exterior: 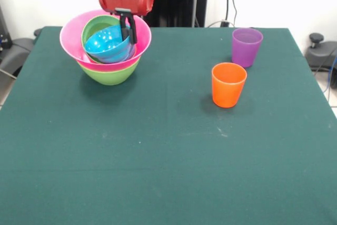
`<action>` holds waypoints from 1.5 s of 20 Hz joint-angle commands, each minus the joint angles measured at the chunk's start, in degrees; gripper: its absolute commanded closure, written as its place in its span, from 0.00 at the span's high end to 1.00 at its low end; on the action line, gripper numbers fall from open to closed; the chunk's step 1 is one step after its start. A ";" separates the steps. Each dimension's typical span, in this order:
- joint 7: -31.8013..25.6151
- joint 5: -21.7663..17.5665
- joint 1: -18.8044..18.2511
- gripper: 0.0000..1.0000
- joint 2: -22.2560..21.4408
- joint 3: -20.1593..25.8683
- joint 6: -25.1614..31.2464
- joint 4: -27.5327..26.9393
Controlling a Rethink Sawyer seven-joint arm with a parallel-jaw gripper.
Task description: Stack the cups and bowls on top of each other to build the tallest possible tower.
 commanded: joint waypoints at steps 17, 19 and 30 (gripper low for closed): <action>-5.38 1.02 0.37 0.00 -11.78 4.89 8.92 2.05; -4.86 0.63 0.52 0.00 -11.56 4.73 8.50 2.24; -0.28 -0.11 1.67 0.00 -13.49 2.31 4.59 7.55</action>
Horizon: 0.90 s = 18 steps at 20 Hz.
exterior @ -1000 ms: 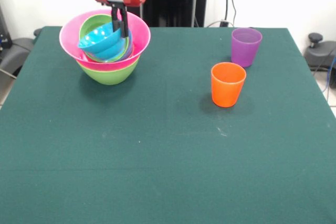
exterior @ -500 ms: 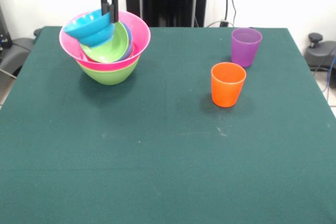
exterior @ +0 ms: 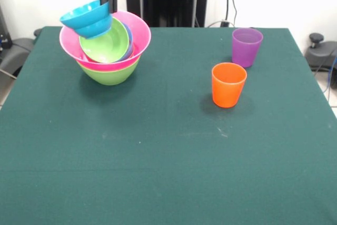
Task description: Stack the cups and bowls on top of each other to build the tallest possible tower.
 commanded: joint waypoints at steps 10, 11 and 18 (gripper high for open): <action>0.34 -2.14 -0.16 0.00 -0.34 0.22 -0.95 9.00; 0.00 -2.71 -0.39 0.00 -0.27 0.32 -1.57 8.98; 0.46 -3.63 -0.32 1.00 0.46 0.02 -3.11 8.81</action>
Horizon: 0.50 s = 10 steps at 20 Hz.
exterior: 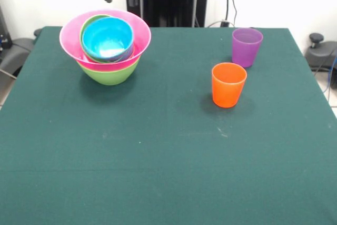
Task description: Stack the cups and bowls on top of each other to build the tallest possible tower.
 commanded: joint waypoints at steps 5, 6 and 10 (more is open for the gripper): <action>1.18 -3.40 0.95 1.00 3.30 0.15 -4.14 2.76; 1.25 -3.26 0.97 1.00 3.55 0.27 -4.32 2.77; 2.06 -3.04 1.64 1.00 3.83 0.03 -5.14 2.57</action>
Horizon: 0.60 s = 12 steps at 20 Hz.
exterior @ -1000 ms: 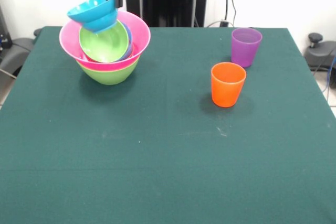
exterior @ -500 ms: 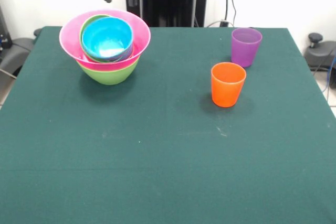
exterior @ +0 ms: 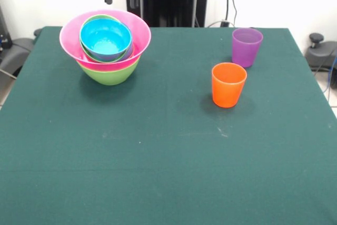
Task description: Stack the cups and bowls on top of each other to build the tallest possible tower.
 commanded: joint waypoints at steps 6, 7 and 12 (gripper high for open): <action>2.47 1.23 2.33 1.00 0.64 2.63 -1.11 4.21; 2.77 2.34 2.99 1.00 -0.29 2.82 0.24 4.20; 4.11 5.96 7.08 1.00 -3.26 2.36 4.97 2.71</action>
